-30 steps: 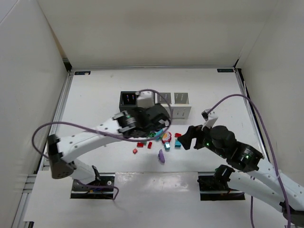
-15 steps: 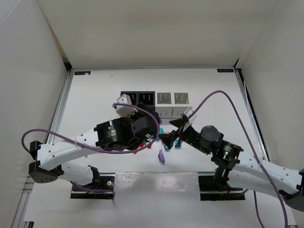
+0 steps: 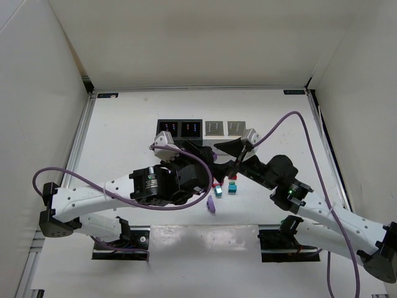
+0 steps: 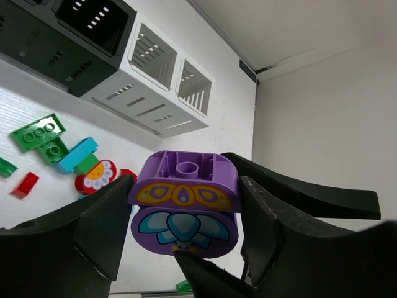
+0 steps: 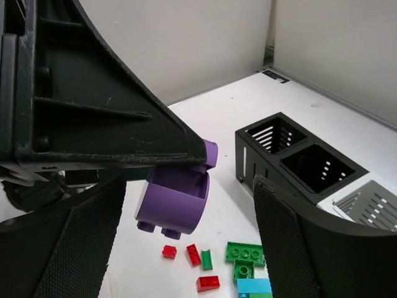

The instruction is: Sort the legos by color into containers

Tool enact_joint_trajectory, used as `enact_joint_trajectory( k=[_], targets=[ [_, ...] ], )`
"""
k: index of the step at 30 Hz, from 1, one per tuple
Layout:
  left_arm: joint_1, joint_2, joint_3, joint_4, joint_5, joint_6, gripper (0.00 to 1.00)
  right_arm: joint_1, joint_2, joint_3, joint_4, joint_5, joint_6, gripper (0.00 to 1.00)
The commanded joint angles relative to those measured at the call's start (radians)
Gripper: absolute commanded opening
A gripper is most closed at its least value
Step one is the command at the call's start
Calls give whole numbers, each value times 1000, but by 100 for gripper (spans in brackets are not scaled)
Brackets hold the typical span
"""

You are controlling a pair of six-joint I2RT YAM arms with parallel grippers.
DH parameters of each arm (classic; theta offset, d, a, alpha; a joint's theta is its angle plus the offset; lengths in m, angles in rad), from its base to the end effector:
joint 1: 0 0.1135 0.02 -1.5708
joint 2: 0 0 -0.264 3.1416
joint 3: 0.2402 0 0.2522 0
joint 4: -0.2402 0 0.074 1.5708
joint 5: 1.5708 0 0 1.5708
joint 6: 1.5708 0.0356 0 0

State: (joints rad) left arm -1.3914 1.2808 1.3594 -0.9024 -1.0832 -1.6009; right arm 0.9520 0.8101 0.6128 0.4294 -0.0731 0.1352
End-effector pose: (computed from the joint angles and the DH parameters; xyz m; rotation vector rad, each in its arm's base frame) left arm 0.0748 -0.2361 0.3790 -0.6536 1.8697 -0.6669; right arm 0.1119 0.1616 0.3407 -0.6170 1.2624 0.9615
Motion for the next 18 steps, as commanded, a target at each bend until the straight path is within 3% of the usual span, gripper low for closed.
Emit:
enact_joint_trajectory(
  k=[1, 4, 10, 15, 18],
  targets=[
    [-9, -61, -35, 103, -58, -85, 59, -30, 8, 59, 48, -131, 27, 84],
    [-11, -86, -87, 222, -60, 1, 59, -61, 29, 90, 9, -183, 49, 73],
    [-27, -92, -118, 333, -87, 88, 59, -59, 54, 111, -6, -202, 46, 64],
    [-35, -103, -137, 355, -103, 96, 58, -55, 57, 127, -44, -169, 38, 64],
    [-35, -107, -151, 401, -100, 133, 57, -64, 47, 123, -44, -163, 58, 52]
  ],
)
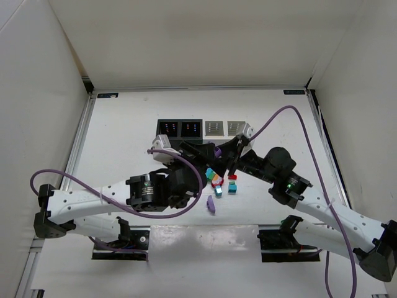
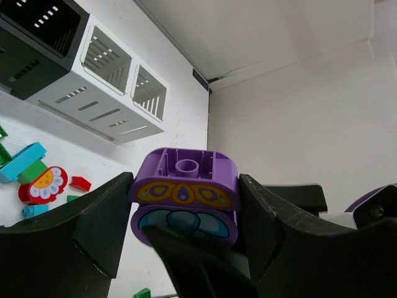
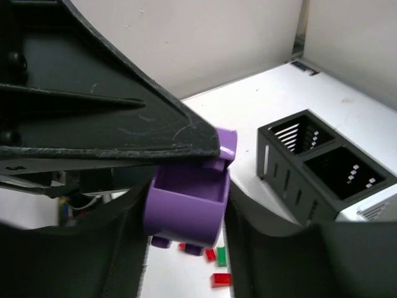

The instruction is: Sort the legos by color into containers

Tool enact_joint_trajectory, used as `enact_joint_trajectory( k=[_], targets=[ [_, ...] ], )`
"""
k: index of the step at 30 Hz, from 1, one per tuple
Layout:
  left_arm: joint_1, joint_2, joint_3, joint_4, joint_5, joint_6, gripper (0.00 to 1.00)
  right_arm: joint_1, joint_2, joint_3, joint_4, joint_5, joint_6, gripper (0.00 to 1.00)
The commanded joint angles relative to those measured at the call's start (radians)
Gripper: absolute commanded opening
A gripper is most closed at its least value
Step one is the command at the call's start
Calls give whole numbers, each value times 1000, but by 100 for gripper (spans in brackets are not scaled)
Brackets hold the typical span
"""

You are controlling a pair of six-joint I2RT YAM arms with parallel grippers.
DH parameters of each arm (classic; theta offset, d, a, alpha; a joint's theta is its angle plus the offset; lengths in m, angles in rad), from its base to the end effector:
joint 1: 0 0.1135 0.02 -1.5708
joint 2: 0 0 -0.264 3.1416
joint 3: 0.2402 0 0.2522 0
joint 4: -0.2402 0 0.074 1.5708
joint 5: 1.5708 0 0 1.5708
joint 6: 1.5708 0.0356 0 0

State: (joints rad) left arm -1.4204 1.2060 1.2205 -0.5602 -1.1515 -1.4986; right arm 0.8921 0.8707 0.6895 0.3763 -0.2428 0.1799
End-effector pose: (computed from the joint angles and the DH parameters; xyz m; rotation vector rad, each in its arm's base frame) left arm 0.0689 -0.2379 0.3777 -0.7090 1.7283 -0.8548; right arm 0.1240 0.1674 0.3513 -0.7068 1.2831 1.0526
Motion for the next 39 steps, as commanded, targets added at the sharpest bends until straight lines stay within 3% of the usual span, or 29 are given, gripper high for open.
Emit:
enact_joint_trajectory(
  k=[1, 4, 6, 7, 8, 10, 18, 22, 24, 28, 29, 30, 32, 33, 35, 37, 39],
  targets=[
    [-11, -33, -12, 62, -33, 35, 57, -2, -16, 44, 18, 11, 13, 46],
    [-11, -34, -15, 63, -34, 38, 57, 2, -33, 42, 19, 23, 10, 46],
    [-9, -37, -22, 62, -36, 31, 57, 5, -42, 42, 13, 25, 7, 38],
    [-8, -39, -22, 60, -39, 31, 57, 11, -45, 42, 7, 28, 6, 33],
    [-9, -42, -27, 60, -42, 28, 57, 10, -48, 45, -8, 28, 6, 18],
    [-9, -52, -35, 52, -50, 17, 56, 11, -55, 48, -20, 28, 6, 0],
    [-11, -134, -55, -79, -109, -51, 50, -15, -104, 41, -112, -18, 9, 0],
    [-6, -140, -27, -281, -154, -218, 49, -21, -136, 12, -137, -7, 33, 0],
    [-6, -140, -10, -303, -163, -216, 49, -25, -156, -4, -151, -4, 41, 0],
    [20, -135, 23, -386, -180, -193, 49, -44, -162, 19, -281, 121, 43, 0],
    [59, -131, 37, -344, -168, -69, 49, -54, -154, 28, -337, 163, 59, 0],
    [84, -119, 59, -322, -71, -4, 50, -99, -147, 69, -368, 196, 67, 0],
    [301, -100, 103, -262, 65, 272, 50, -140, -102, 119, -490, 238, 90, 0],
    [358, -48, 149, -273, 321, 309, 49, -192, -76, 148, -511, 238, 101, 0],
    [591, 25, 235, -373, 503, 423, 48, -269, -41, 185, -562, 208, 115, 0],
    [734, 101, 339, -443, 622, 488, 45, -356, -4, 218, -570, 145, 124, 0],
    [788, 196, 378, -475, 676, 586, 45, -403, 33, 234, -579, 113, 119, 0]
  ],
)
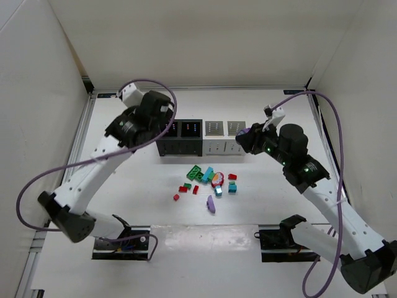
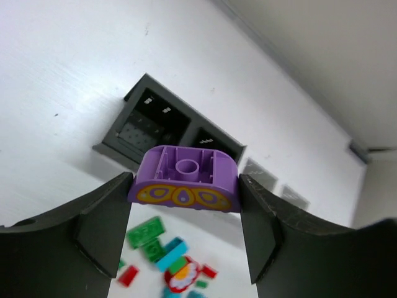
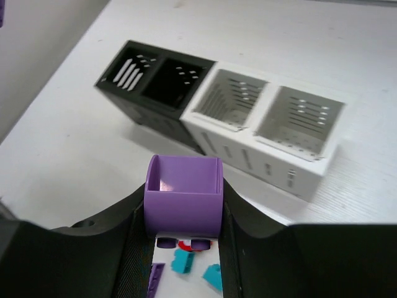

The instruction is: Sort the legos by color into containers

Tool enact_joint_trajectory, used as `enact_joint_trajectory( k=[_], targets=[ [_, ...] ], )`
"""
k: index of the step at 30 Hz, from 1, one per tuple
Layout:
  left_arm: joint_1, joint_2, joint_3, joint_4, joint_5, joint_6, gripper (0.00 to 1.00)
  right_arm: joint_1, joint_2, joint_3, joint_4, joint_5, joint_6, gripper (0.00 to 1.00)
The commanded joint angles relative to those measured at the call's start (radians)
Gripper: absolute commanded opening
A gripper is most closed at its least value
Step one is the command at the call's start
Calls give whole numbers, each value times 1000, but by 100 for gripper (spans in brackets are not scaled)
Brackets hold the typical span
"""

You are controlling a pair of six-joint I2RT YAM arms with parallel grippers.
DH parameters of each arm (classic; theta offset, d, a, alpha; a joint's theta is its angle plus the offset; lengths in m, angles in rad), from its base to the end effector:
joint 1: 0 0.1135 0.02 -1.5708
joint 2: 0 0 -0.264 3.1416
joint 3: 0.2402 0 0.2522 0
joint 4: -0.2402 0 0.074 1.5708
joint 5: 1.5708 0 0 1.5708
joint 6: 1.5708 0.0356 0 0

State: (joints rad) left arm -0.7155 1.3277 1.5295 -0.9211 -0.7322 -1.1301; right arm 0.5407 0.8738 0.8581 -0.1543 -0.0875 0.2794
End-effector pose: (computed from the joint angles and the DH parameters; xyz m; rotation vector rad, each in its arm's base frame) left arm 0.2119 -0.1526 0.4114 -0.7756 1.9451 -0.2685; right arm 0.1735 0.1078 0.3536 -0.2983 1.7637 0.6725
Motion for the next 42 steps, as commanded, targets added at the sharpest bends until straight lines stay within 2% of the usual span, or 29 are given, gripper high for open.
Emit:
enact_joint_trajectory(
  k=[1, 2, 5, 10, 20, 23, 28, 30, 35, 36, 38, 42],
  targets=[
    [137, 112, 116, -107, 324, 249, 45, -67, 34, 79, -48, -47, 17, 0],
    [146, 134, 126, -98, 338, 330, 45, -70, 39, 82, -41, -40, 14, 0],
    [169, 243, 219, -107, 352, 390, 46, -64, 45, 81, -27, -11, -17, 0],
    [192, 418, 351, -272, 284, 366, 45, -97, 51, 79, -48, -7, -40, 0],
    [241, 469, 261, -191, 359, 322, 49, -209, 45, 33, -37, -112, -23, 0],
    [245, 485, 261, -179, 364, 326, 59, -211, 48, 32, -48, -115, -20, 0],
    [246, 510, 259, -156, 372, 329, 60, -226, 51, 29, -64, -124, -26, 0],
    [246, 525, 273, -169, 372, 329, 67, -231, 45, 27, -70, -127, -26, 0],
    [248, 535, 279, -203, 361, 300, 75, -232, 40, 30, -82, -123, -26, 0],
    [246, 531, 276, -191, 363, 305, 78, -232, 40, 33, -80, -124, -26, 0],
    [246, 516, 258, -176, 373, 306, 93, -226, 42, 35, -82, -123, -29, 0],
    [248, 499, 270, -173, 379, 320, 99, -202, 47, 47, -86, -112, -35, 0]
  ],
)
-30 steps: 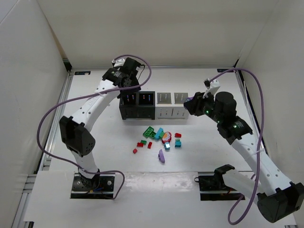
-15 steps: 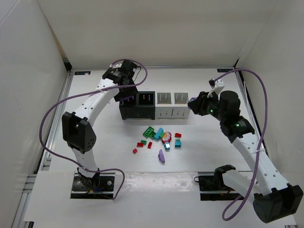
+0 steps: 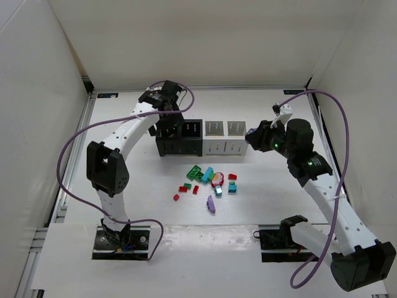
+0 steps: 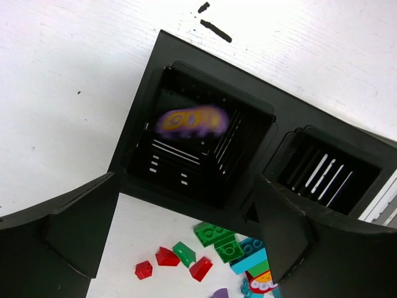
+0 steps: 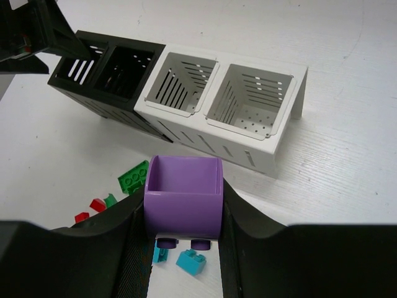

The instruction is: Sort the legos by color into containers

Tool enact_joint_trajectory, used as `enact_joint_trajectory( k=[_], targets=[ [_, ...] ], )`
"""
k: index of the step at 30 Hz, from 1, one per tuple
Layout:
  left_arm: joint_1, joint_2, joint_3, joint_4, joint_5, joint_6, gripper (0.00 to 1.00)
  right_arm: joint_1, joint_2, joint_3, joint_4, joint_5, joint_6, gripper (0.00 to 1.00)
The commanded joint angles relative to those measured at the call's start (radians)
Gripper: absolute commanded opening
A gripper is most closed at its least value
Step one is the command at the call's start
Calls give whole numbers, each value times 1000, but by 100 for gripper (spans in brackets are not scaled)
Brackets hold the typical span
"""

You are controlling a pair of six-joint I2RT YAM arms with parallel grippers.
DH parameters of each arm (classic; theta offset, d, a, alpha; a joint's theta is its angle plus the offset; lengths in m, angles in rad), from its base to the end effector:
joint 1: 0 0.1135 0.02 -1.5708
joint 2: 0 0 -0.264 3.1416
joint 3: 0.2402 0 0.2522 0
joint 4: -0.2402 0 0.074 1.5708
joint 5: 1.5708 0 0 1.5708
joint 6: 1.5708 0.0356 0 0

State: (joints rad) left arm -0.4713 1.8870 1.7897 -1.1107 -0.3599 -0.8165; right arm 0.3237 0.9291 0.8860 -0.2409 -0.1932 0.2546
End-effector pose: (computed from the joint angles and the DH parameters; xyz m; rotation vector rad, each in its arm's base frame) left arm 0.3530 -0.1658 0.3000 -0.5398 2.5837 0.0933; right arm 0.2006 0.0745 0.3438 -0.2019 1.8788 0.5780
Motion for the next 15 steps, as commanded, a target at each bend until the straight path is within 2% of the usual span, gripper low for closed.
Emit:
enact_joint_trajectory(
  k=[1, 5, 7, 9, 10, 11, 12, 14, 15],
  targets=[
    [3, -68, 8, 25, 9, 16, 99, 38, -1, 19, 2, 1, -14, 0],
    [5, -139, 5, 16, 10, 25, 99, 67, 34, 60, 12, 2, -37, 0],
    [19, -175, -13, -11, 7, 10, 99, 130, 103, 85, 14, 20, -61, 0],
    [37, -297, -67, -17, -5, -10, 99, 226, 207, 165, 8, 50, -92, 0],
    [42, -337, -120, -35, -10, -41, 99, 248, 241, 215, 9, 58, -112, 0],
    [46, -456, -153, -41, -22, -53, 99, 286, 275, 266, 12, 52, -118, 0],
    [57, -498, -249, -52, -33, -90, 99, 320, 346, 325, 17, 44, -127, 0],
    [66, -645, -312, -96, -28, -147, 99, 363, 471, 393, 14, 12, -149, 0],
    [68, -675, -399, -118, -27, -160, 99, 386, 561, 527, -4, 2, -155, 0]
  ],
)
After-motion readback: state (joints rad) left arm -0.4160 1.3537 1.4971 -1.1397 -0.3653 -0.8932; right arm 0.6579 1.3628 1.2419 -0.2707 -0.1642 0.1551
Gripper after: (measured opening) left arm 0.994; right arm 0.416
